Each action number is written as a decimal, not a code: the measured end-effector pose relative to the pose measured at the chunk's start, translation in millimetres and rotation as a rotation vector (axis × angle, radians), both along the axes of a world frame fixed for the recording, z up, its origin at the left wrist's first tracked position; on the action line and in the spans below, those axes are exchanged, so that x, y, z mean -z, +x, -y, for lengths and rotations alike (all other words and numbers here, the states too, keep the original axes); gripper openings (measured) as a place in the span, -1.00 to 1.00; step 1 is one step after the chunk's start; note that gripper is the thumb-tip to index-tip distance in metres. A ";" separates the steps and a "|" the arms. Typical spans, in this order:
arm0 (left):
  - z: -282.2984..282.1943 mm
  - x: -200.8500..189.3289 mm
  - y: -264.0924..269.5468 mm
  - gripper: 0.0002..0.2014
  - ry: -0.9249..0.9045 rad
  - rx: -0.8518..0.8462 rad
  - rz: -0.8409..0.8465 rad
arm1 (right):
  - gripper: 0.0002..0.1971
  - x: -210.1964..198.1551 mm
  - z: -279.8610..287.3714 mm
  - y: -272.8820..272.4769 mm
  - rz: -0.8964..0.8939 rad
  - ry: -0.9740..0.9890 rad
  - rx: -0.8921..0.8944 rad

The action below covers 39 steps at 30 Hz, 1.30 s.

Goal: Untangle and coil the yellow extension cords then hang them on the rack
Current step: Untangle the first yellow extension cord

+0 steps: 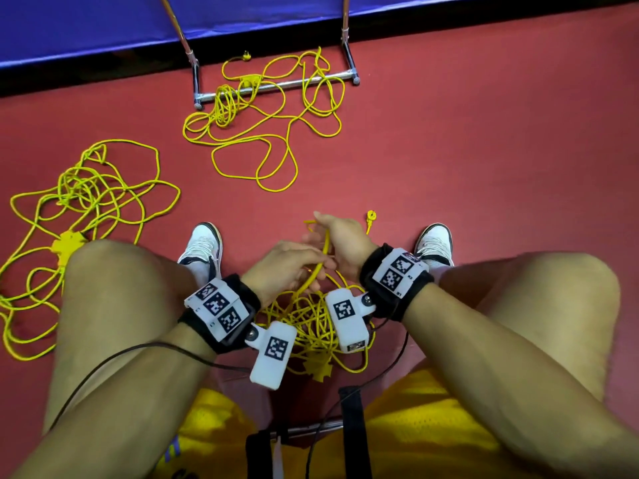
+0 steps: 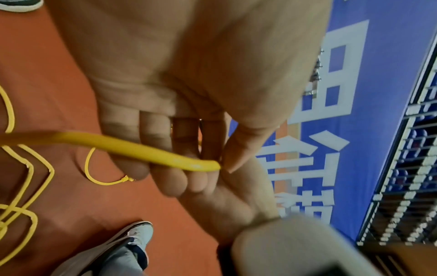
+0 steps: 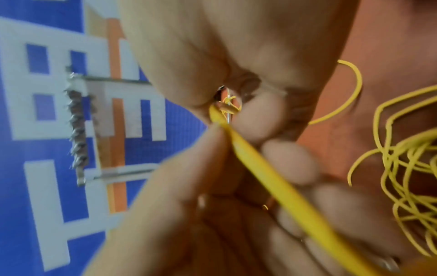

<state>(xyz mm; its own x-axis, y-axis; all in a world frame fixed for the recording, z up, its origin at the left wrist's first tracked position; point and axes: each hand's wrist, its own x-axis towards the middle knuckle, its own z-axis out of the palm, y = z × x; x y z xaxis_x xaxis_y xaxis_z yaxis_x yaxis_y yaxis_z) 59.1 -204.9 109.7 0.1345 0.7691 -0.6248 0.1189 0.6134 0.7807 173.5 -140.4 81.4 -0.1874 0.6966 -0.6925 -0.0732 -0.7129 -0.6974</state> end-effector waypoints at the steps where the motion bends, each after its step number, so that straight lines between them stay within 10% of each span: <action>1: 2.5 0.8 1.8 -0.79 -0.001 0.046 -0.004 | -0.84 0.1 -1.5 1.6 -0.048 -0.042 0.058; 6: 5.0 5.4 7.1 -0.71 -0.039 -0.041 0.039 | -0.79 -7.3 -11.0 10.5 -0.184 -0.059 0.278; 11: -9.1 4.8 -7.3 -0.80 -0.055 -0.457 0.238 | -0.75 -28.3 -2.1 11.1 -0.191 0.150 -0.068; 16: -22.2 -0.7 -19.0 -0.49 -0.048 -0.623 0.449 | -0.78 -27.7 20.9 1.4 -0.102 0.378 -0.428; 21: -28.0 -7.1 -20.3 -0.69 -0.046 -0.789 0.508 | -0.84 -30.9 38.3 8.9 0.176 0.506 -0.589; 26: -14.7 -20.9 -23.0 -0.90 -0.067 -0.574 0.427 | -0.84 -44.8 34.6 18.2 0.575 0.456 -0.744; 33: 12.1 -51.2 -20.0 -0.82 0.027 -0.269 0.388 | -0.41 -75.4 35.4 5.5 0.150 0.064 -0.261; 39: 33.6 -36.0 -23.9 -0.92 0.002 -0.104 0.271 | -0.81 -59.4 37.9 -19.9 0.017 0.127 -0.089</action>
